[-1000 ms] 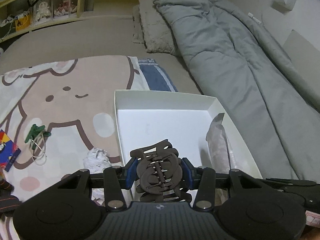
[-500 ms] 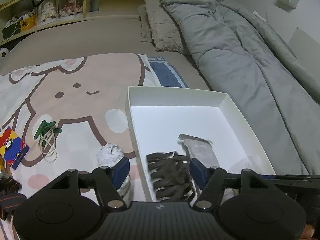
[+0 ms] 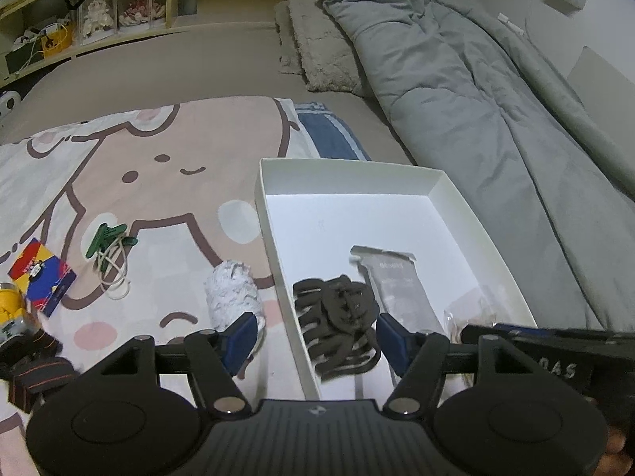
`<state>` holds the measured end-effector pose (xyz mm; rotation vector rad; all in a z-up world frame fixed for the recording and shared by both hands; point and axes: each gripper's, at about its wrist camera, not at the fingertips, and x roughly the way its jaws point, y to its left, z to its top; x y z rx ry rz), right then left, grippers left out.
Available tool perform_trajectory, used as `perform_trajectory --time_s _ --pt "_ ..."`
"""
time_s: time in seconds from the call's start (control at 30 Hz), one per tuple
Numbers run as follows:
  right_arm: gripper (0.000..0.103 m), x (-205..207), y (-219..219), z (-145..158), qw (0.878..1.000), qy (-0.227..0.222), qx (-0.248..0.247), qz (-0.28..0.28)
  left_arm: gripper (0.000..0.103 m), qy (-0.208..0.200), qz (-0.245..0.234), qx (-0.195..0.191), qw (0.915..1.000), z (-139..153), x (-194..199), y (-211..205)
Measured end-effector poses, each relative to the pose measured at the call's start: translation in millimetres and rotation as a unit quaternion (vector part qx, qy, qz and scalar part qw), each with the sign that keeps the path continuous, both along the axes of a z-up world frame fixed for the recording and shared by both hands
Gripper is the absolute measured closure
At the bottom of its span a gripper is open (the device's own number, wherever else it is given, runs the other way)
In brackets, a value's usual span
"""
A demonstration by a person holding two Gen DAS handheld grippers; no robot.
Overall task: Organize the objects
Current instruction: 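Carry the claw clip and grey pouch into the white tray and release, then withdraw both tools from the tray toward the headlamp and lace bundle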
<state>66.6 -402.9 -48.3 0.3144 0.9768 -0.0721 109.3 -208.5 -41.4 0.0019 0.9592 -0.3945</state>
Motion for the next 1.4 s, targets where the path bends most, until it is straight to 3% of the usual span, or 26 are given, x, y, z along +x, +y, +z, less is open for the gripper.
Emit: perform_trajectory --time_s 0.23,0.37,0.53,0.73,1.1,1.4 --pt "0.068 -18 4 20 0.999 -0.022 -0.023 -0.001 0.036 -0.002 -0.002 0.002 1.0000 12 -14 9" --pt "0.062 -29 7 29 0.999 -0.030 -0.035 -0.004 0.036 -0.002 -0.006 0.004 1.0000 18 -23 14" --pt "0.043 -41 9 37 0.998 -0.040 -0.050 -0.011 0.015 -0.011 -0.007 0.008 0.9999 24 -34 21" --pt "0.026 -52 10 42 0.997 -0.049 -0.061 -0.021 0.001 -0.022 0.002 0.015 0.9997 27 -43 32" --pt "0.000 -71 14 45 0.991 -0.066 -0.111 -0.017 0.000 -0.021 0.013 0.025 0.9994 24 -49 51" --pt "0.000 -77 15 43 0.991 -0.068 -0.116 -0.023 0.000 -0.025 0.013 0.019 0.9994 24 -55 59"
